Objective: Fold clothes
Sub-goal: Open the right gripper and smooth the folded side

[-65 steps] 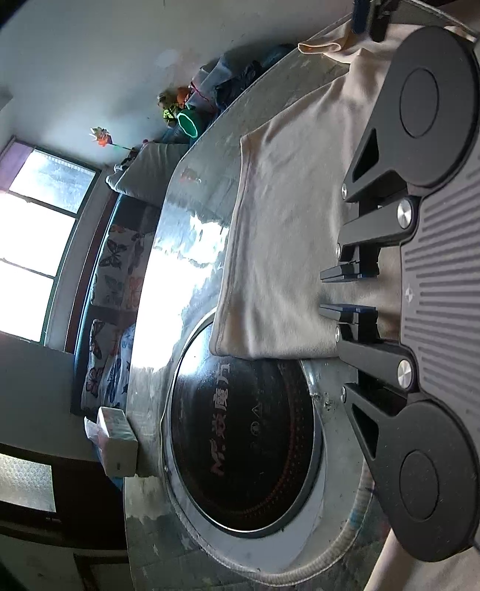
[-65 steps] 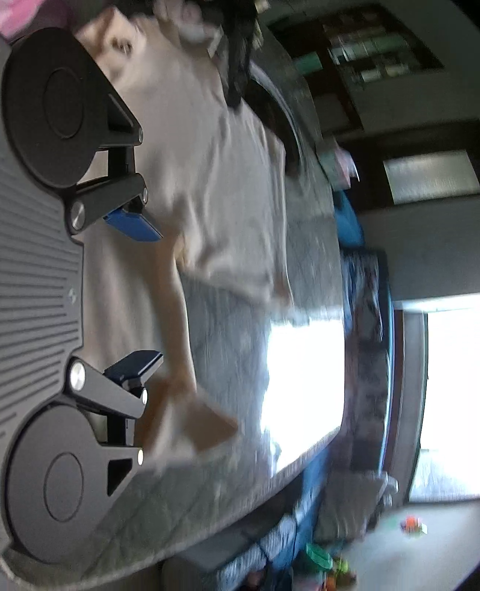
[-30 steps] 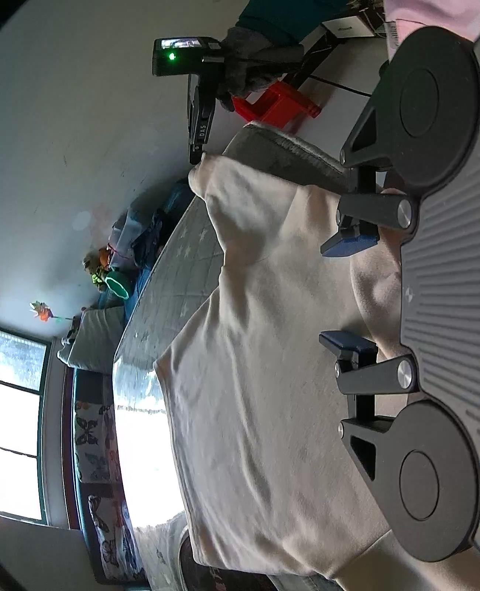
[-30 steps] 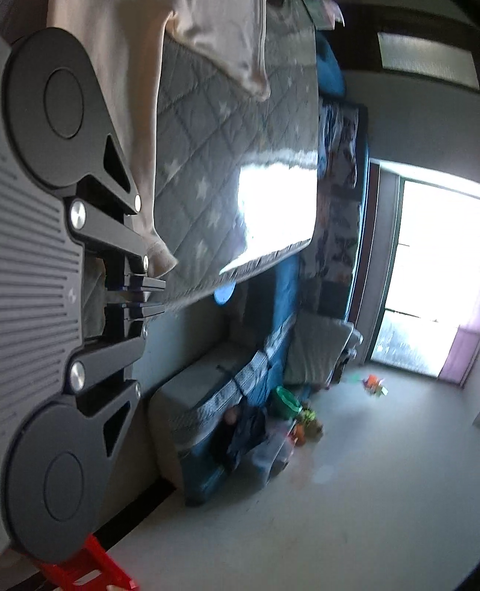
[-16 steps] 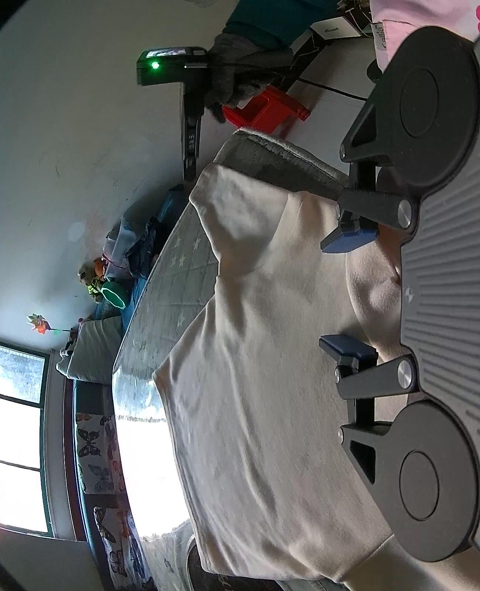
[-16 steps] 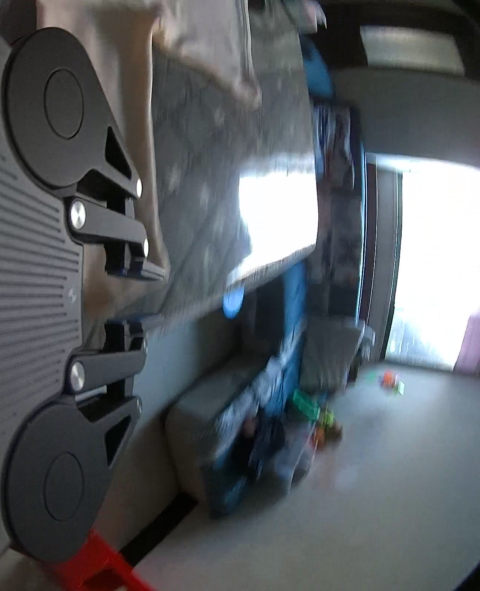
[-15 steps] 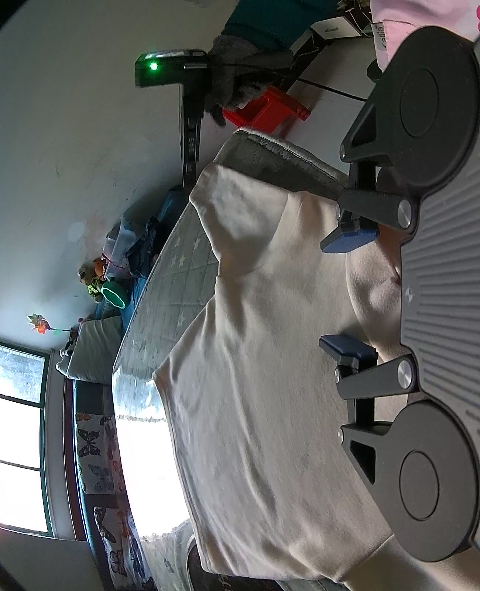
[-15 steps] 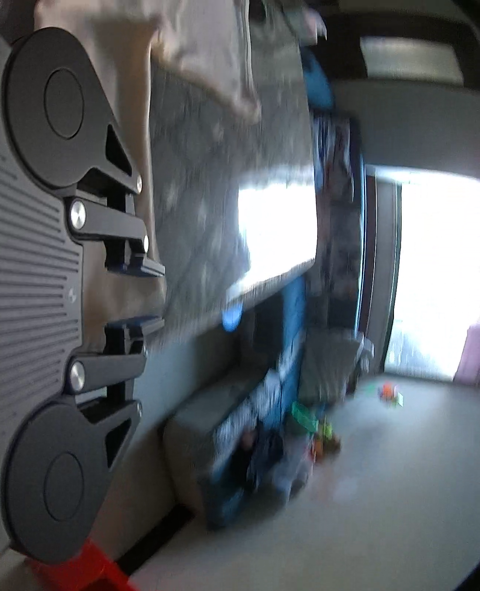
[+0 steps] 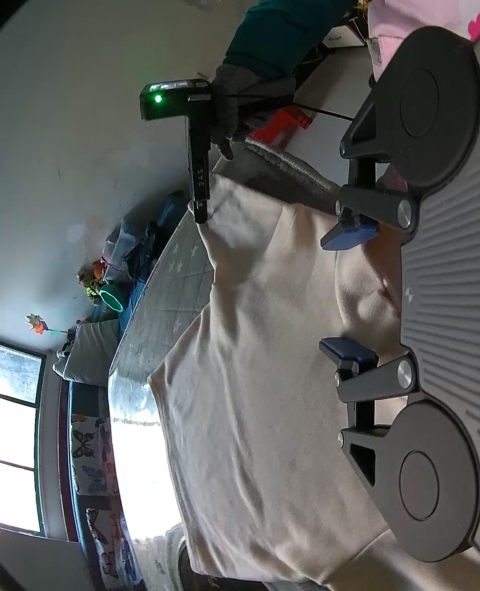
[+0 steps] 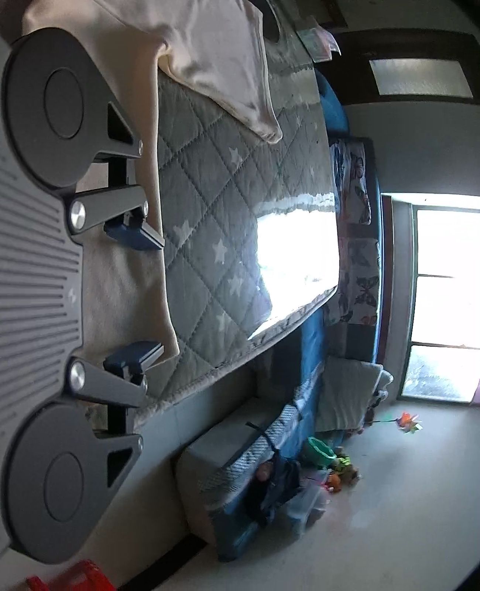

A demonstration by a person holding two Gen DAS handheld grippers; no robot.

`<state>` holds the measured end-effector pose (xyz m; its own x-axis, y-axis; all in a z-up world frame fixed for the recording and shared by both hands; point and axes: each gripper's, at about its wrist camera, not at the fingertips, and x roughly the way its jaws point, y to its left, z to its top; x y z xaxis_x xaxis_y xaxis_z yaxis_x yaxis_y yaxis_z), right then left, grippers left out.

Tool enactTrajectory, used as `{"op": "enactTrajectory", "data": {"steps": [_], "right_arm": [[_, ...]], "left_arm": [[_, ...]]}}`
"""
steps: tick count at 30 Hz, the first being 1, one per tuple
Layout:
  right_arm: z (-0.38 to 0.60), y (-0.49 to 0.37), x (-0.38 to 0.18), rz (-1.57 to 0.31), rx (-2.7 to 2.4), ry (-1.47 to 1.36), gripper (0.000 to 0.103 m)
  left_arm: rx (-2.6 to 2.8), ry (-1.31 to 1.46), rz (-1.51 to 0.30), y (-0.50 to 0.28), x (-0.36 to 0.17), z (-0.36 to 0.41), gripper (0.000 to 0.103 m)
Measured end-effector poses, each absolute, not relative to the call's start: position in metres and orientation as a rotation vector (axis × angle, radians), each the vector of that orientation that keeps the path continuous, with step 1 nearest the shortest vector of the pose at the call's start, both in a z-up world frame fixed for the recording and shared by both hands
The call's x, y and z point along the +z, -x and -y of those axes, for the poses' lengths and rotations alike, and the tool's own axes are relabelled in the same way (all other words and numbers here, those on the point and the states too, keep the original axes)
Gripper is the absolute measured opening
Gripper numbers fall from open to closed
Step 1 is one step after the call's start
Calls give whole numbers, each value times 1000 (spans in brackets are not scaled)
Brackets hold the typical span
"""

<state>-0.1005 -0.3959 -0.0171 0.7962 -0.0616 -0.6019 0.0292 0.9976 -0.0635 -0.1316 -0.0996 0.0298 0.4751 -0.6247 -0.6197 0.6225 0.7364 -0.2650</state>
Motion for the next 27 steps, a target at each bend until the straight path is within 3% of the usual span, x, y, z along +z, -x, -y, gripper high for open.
{"op": "enactTrajectory", "data": {"steps": [15,27], "right_arm": [[285,100,3,-575,331,181,58],[287,96,-12,-615,286,209,63]], "left_arm": [[-714,40,-753,138,32,82,56],[-715,57,-745,142,36,72,57]]}}
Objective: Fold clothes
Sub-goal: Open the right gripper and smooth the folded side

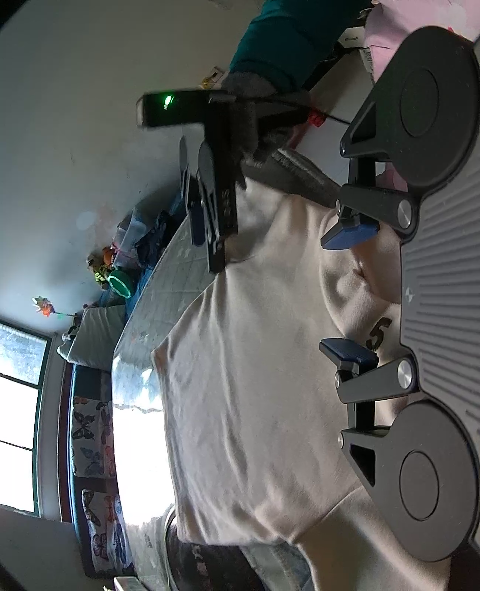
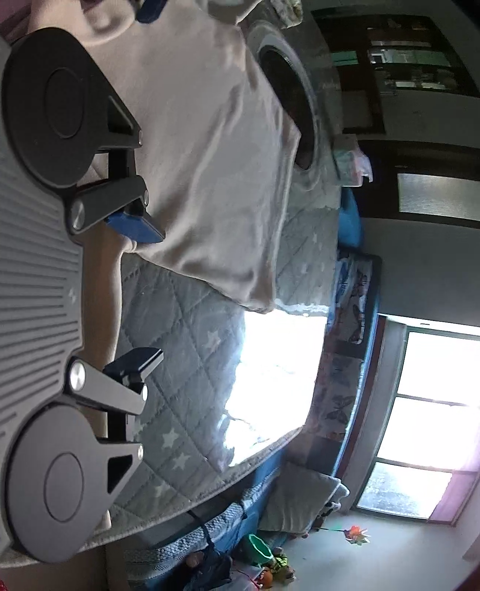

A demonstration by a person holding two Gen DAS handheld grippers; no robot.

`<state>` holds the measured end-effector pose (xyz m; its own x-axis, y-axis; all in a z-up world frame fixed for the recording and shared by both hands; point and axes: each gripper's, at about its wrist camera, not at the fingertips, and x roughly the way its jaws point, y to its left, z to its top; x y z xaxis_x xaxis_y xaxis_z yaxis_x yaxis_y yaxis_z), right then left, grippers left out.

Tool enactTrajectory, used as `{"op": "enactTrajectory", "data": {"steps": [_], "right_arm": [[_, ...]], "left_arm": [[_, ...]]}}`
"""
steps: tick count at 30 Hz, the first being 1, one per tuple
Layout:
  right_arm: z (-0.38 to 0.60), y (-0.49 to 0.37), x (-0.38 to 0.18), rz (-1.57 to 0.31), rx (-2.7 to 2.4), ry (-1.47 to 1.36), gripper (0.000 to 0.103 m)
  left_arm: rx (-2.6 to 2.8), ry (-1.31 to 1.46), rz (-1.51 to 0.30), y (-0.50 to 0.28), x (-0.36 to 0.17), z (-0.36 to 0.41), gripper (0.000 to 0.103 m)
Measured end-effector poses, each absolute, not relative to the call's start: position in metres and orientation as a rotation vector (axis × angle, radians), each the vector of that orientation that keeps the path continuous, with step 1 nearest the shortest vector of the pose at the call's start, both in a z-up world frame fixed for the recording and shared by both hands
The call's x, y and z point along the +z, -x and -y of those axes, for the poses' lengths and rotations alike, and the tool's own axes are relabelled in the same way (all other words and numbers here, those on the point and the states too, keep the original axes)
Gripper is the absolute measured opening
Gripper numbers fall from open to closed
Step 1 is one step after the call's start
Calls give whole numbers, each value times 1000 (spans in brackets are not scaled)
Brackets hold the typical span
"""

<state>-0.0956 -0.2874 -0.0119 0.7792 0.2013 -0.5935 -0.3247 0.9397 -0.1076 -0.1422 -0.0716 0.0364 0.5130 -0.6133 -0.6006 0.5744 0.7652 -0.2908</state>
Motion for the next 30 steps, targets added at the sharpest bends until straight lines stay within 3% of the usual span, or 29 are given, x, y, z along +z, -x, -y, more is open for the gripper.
{"op": "enactTrajectory", "data": {"steps": [10,16,26,30], "right_arm": [[280,153,-13,-626,406,271,64],[290,178,-17,-613,383,317,71],[362,170,-8,-644,214,41,70],[396,156,-9,-624,26,2,66]], "left_arm": [[-680,69,-767,142,31,68,58],[-682,56,-765,142,31,69,59],[-710,40,-713,137,45,81,59],[-744,40,-705,132,46,98,59]]}}
